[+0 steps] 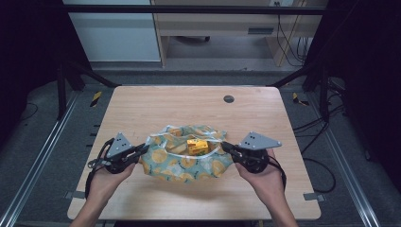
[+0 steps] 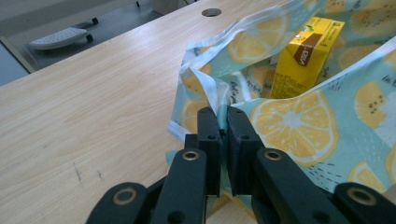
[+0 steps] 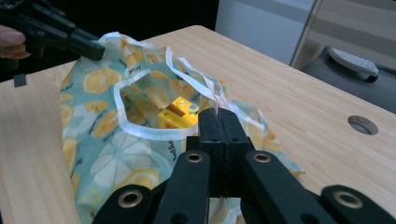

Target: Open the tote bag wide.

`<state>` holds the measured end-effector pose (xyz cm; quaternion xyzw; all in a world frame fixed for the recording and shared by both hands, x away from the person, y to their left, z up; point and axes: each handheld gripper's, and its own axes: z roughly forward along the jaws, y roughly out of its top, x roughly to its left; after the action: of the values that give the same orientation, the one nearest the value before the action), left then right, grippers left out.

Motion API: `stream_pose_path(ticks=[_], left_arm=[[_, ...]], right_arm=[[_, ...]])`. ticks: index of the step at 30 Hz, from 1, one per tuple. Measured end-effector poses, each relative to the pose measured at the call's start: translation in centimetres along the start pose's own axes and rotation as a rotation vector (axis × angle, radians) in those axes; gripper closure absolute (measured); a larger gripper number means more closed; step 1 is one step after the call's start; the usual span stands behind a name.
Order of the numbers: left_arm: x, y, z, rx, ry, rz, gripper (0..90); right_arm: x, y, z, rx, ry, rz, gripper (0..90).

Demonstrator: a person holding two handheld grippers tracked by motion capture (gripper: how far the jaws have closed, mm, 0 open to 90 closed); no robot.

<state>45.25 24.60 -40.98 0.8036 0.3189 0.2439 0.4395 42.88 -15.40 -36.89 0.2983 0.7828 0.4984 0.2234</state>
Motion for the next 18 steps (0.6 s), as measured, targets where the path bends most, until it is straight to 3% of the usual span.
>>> stream_pose_path(ticks=[6, 14, 18], left_arm=[[-0.3, -0.9, -0.5, 0.002, -0.005, -0.003, 86.2], [-0.9, -2.0, -1.2, 0.001, -0.023, 0.001, 86.2], [-0.8, -2.7, -1.1, -0.016, -0.046, -0.030, 86.1]], right_arm=[[0.2, -1.5, -0.6, 0.000, -0.003, 0.006, 89.9], [0.0, -4.1, -0.3, 0.004, 0.023, 0.060, 90.0], [0.0, -5.0, -0.3, 0.013, 0.029, 0.082, 90.0]])
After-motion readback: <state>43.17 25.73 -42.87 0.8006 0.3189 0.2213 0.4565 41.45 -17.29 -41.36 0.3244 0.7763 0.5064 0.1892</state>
